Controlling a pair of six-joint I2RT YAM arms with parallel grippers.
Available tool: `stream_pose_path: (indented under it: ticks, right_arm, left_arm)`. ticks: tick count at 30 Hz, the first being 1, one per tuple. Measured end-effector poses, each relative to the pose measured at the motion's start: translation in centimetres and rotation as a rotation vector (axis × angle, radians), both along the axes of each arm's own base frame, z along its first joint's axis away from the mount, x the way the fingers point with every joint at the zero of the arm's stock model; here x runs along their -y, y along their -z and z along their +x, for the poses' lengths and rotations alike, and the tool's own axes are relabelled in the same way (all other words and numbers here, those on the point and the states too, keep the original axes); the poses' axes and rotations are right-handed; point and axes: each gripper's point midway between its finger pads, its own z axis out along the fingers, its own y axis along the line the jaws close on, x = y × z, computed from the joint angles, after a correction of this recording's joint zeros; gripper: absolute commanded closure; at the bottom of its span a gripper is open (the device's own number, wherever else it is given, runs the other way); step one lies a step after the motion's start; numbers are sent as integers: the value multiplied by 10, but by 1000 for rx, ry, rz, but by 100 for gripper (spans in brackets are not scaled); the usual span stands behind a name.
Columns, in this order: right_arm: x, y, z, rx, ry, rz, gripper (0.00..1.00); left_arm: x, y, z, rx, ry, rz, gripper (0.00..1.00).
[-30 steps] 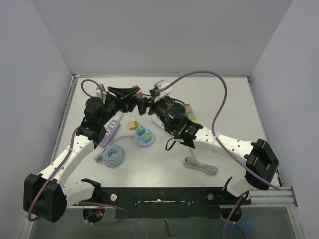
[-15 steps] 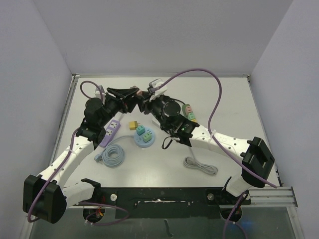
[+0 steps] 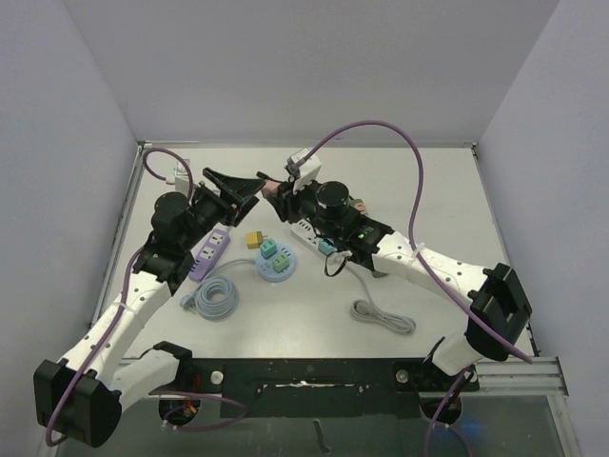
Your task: Insert the plug
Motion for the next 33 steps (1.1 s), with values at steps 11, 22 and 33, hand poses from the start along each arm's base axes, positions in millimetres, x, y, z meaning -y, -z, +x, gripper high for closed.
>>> stream_pose_path:
  ticks: [11, 22, 33]
  right_arm:
    - [58, 54, 26, -323, 33, -261, 93]
    - [70, 156, 32, -569, -37, -587, 93]
    - [73, 150, 30, -611, -80, -660, 92]
  left_arm:
    - [-57, 48, -23, 106, -90, 550, 32]
    - [-63, 99, -34, 65, -22, 695, 32]
    - [-65, 91, -37, 99, -26, 704, 32]
